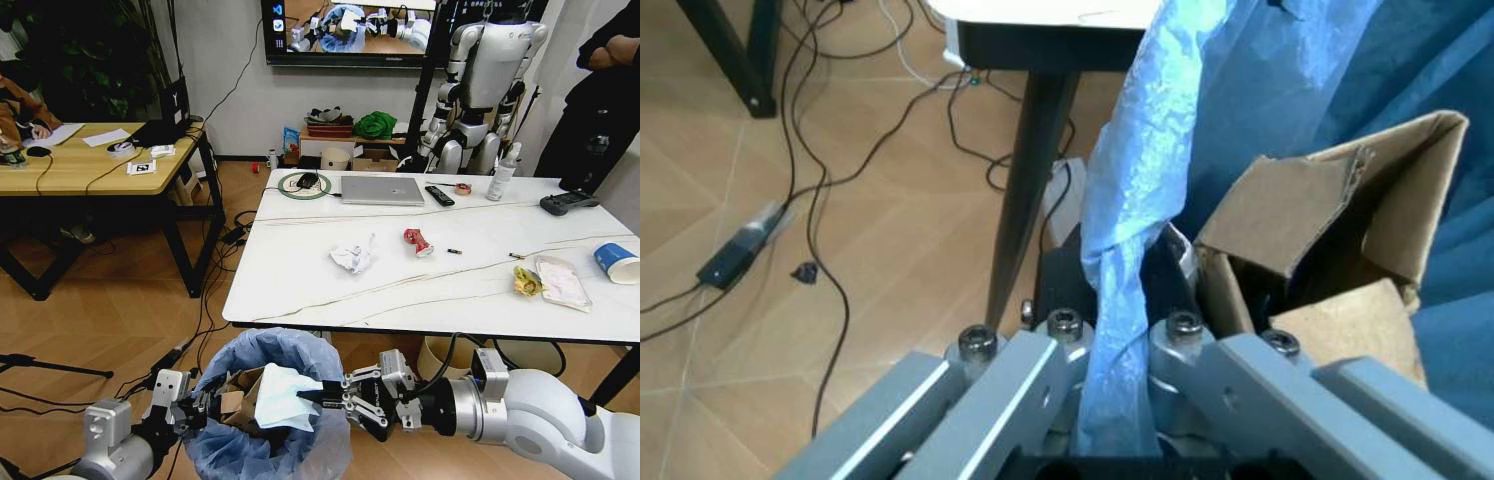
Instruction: Pick up the trash bin and place the trash from the table into it.
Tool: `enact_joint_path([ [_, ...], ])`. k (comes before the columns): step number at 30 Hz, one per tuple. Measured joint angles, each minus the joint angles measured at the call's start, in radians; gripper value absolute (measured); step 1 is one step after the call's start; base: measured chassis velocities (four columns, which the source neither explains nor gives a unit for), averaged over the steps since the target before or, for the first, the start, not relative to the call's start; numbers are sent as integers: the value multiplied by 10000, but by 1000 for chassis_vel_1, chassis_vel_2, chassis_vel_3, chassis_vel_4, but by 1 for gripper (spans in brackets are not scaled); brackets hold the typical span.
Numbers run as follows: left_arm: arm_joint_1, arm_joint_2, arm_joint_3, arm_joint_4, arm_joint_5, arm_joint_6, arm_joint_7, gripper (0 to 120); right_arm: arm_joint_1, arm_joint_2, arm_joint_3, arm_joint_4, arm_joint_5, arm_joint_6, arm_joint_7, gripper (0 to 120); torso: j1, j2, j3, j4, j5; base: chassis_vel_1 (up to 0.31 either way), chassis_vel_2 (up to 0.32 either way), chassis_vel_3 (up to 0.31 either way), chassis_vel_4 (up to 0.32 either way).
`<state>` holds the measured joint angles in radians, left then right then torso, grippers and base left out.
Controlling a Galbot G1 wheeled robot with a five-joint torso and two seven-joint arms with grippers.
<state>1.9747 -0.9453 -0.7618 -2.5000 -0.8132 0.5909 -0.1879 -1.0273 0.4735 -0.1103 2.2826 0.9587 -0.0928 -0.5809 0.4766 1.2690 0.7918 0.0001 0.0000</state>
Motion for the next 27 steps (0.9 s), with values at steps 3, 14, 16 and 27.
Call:
enact_joint_path([
  [3,18,0,0,1,8,0,1,0,30,18,-35,-75,-145,26,-4,0,0,0,0,-1,-1,0,0,0,0],
  [14,67,-21,80,1,54,0,5,0,-122,108,31,-127,-184,-18,378,28,0,0,0,-1,-1,0,0,0,0],
  [16,69,-25,94,0,57,0,6,0,-124,121,38,-136,-167,-31,418,38,0,0,0,-2,-1,0,0,0,0],
  [27,39,6,97,0,49,-3,10,0,-76,235,24,-185,-9,-64,598,75,0,0,0,-1,-1,0,0,0,0],
])
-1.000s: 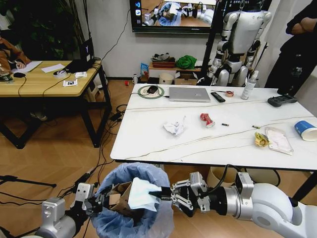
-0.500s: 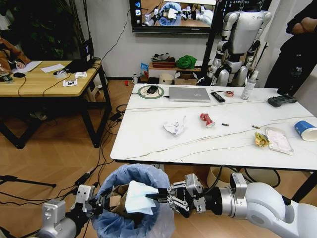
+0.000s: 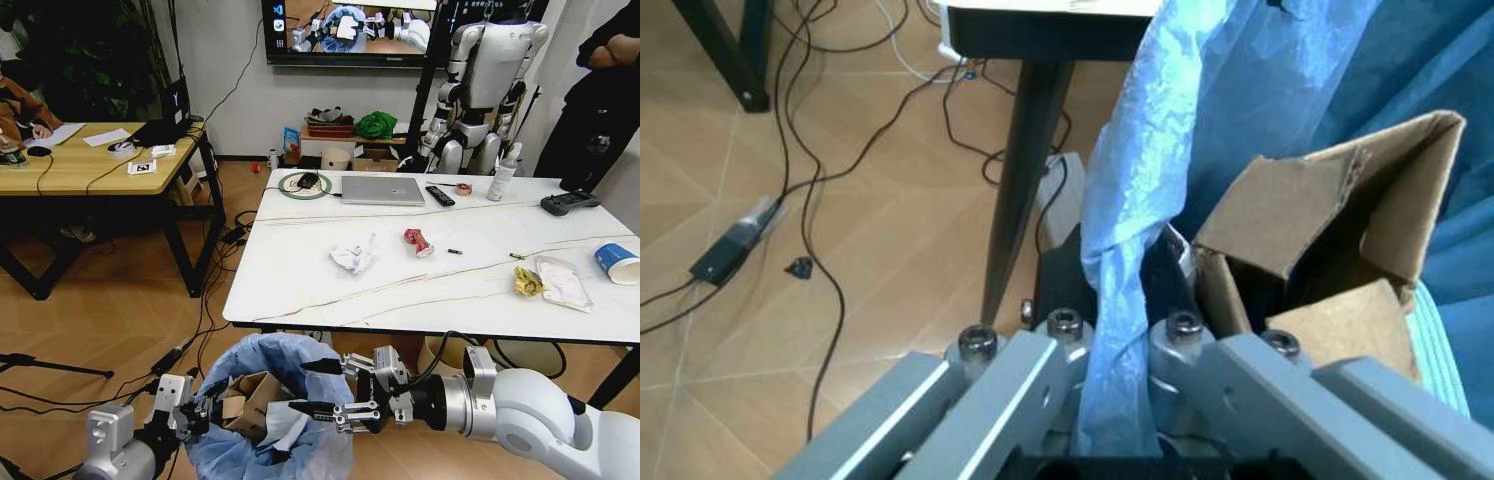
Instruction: Pick up the trash bin and place the trash from the table into it.
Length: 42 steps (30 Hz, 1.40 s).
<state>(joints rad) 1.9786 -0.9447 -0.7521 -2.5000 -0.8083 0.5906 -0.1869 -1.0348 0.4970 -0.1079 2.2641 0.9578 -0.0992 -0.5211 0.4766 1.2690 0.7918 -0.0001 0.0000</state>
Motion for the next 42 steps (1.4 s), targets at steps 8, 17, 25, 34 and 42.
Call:
enact_joint_path([
  [8,-5,4,-9,0,-16,4,-6,0,66,137,-16,-30,106,-15,53,100,0,0,0,0,0,0,0,0,0],
  [17,111,-12,30,0,69,6,3,0,-364,909,2456,106,455,-35,1494,100,0,0,0,-1,0,0,0,0,0],
  [25,-11,33,28,0,22,-8,41,0,-670,1480,3507,191,230,-370,2964,100,0,0,0,-1,0,0,0,0,0],
  [34,-29,-19,35,0,33,-13,45,0,-538,2274,3546,-228,-416,-1143,4741,100,0,0,0,0,0,0,0,0,0],
  [42,42,-115,39,0,100,-40,74,0,-162,2809,3379,-731,-813,-2177,6082,100,0,0,0,0,-1,0,0,0,0],
])
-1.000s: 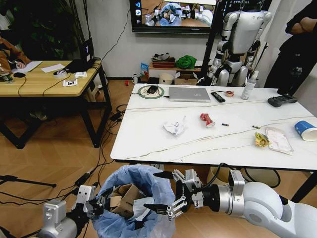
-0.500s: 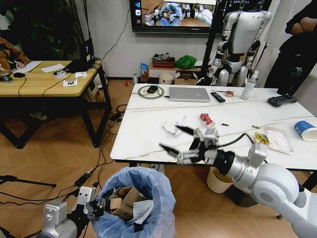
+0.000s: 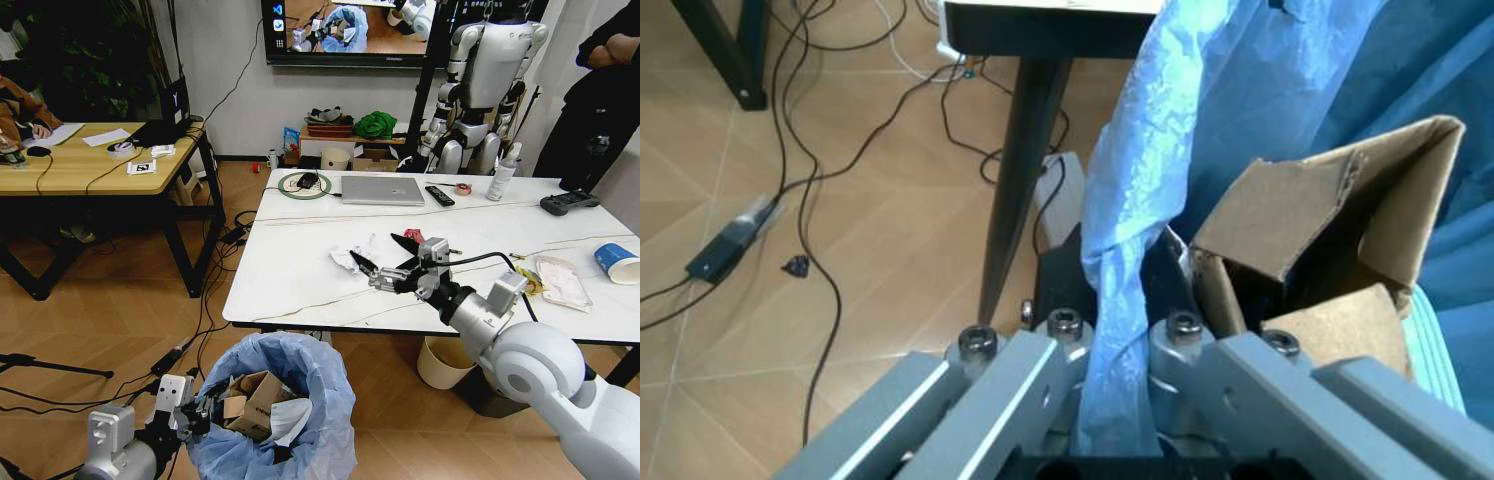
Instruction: Pick up the trash bin and place the trash from the table into it.
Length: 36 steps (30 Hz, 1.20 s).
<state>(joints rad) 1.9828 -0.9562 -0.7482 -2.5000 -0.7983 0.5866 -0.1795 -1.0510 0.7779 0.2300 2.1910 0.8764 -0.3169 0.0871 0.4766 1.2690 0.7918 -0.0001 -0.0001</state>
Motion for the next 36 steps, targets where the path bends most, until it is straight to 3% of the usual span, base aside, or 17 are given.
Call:
enact_joint_path([
  [8,26,-31,-67,0,0,0,-7,0,527,875,-179,-1305,131,-1160,496,100,0,0,0,0,1,0,0,0,0],
  [36,-155,-100,-21,0,-4,0,-26,0,2582,2167,-1318,-4751,-355,-976,-168,100,0,-1,1,0,1,0,0,0,0],
])
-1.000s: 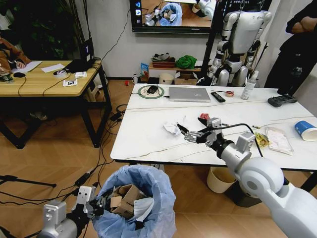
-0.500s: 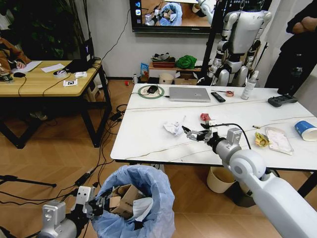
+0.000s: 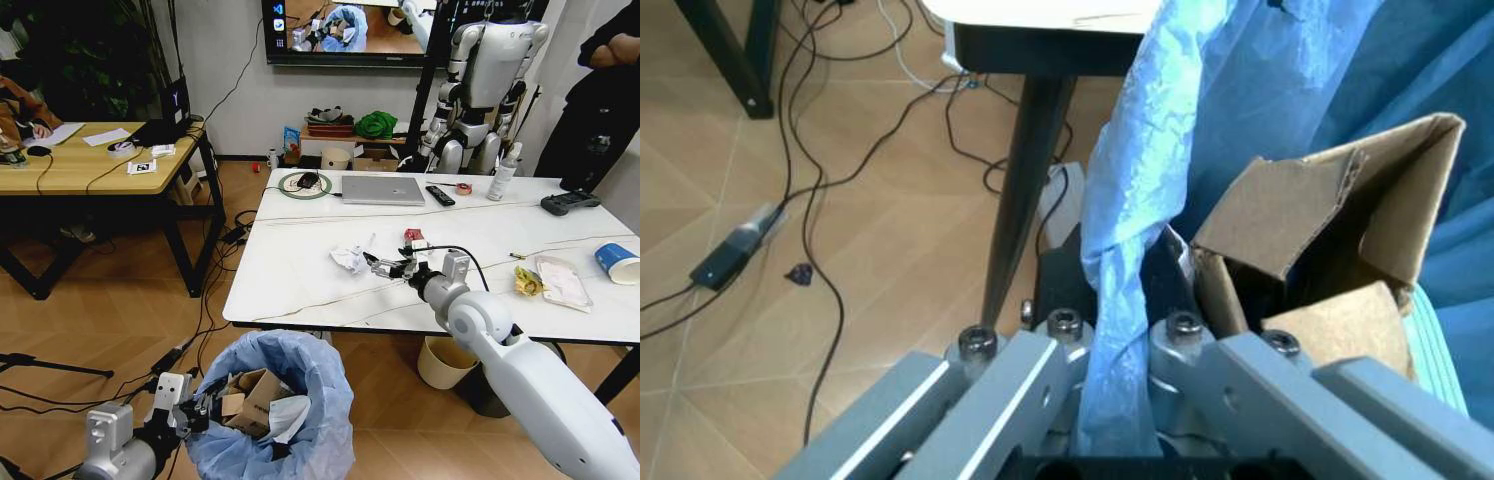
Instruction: Pick up the trash bin and place the trash from the table into it.
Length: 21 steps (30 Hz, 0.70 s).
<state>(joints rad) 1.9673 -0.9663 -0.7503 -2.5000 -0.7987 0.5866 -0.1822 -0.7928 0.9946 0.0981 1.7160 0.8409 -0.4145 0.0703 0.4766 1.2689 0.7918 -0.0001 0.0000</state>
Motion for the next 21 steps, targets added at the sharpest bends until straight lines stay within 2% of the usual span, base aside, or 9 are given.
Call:
enact_joint_path([
  [21,-140,-17,-20,0,-151,0,1,0,1645,1338,-1117,-2397,-468,177,-205,100,0,0,-1,1,-2,0,0,0,0],
])
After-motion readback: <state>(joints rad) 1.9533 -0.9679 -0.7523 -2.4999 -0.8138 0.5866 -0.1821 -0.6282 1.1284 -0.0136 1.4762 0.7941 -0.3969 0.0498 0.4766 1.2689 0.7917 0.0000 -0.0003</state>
